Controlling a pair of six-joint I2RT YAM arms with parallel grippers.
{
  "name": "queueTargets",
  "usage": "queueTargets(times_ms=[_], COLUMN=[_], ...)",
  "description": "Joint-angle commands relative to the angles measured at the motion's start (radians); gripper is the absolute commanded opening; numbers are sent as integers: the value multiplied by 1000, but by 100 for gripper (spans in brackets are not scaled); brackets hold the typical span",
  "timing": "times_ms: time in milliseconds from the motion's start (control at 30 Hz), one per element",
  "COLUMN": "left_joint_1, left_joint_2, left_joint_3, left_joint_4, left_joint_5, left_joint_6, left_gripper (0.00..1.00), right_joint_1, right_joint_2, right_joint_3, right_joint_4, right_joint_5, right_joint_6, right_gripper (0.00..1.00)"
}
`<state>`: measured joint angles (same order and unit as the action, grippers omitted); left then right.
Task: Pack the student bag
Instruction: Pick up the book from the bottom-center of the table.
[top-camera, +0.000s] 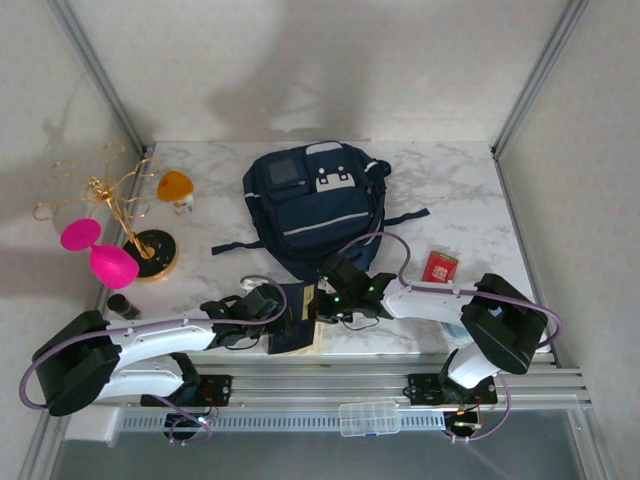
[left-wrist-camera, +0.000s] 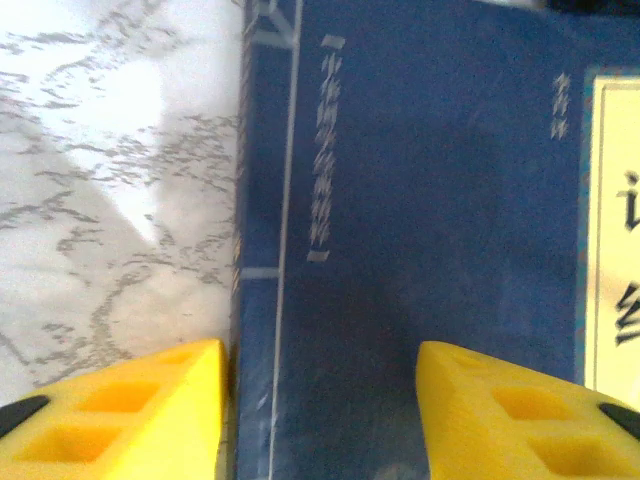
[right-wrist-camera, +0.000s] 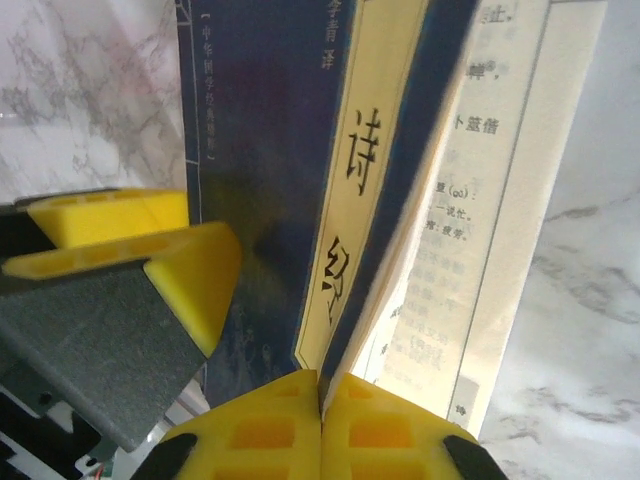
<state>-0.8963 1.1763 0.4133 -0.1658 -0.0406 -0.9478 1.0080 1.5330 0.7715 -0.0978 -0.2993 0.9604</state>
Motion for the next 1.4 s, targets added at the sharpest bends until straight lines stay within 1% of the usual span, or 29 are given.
queueTargets(times_ms=[0,67,200,333,433,533,633,733,833,900,967,1000,1067,1133,1267,1367], left_joint_1=[-4,-4,4,30,53,88,130,158,175,185,196,202,218,233,256,274], left_joint_2=[-53,-98,-188,-289,-361,-410,-425,-417,-399,-383,-365,-356,-334,-313,-255,-208], left_joint_3=[0,11,18,64,122,194,263,330,396,421,438,448,465,466,470,471], left_joint_4=[-77,-115,-183,-259,-313,-348,-357,-345,-329,-286,-233,-215,-180,-115,-7,63], left_joint_5=[-71,-98,-162,-190,-215,-213,-174,-122,-84,-27,37,51,79,137,218,273], left_joint_6=[-38,-54,-75,-78,-55,-16,34,91,141,180,217,226,232,242,250,243], left_gripper=[55,58,62,68,71,77,81,84,87,90,92,92,94,95,96,97], right_joint_1=[40,55,88,88,87,54,-11,-77,-171,-230,-280,-306,-375,-440,-513,-547], right_joint_2=[-5,-18,-43,-77,-127,-188,-244,-300,-337,-349,-352,-354,-356,-358,-342,-322], right_joint_3=[23,25,79,116,132,152,175,211,244,264,293,306,337,351,371,377], right_joint_4=[30,77,87,67,52,32,24,-18,-33,-40,-71,-78,-93,-56,-28,20], right_joint_5=[-15,-43,-40,-32,-15,-4,-65,-99,-199,-271,-308,-344,-389,-477,-582,-676], right_joint_6=[-15,-10,-49,-79,-112,-138,-155,-196,-233,-274,-320,-345,-359,-366,-387,-365], right_gripper=[0,0,0,0,0,0,0,0,0,0,0,0,0,0,0,0])
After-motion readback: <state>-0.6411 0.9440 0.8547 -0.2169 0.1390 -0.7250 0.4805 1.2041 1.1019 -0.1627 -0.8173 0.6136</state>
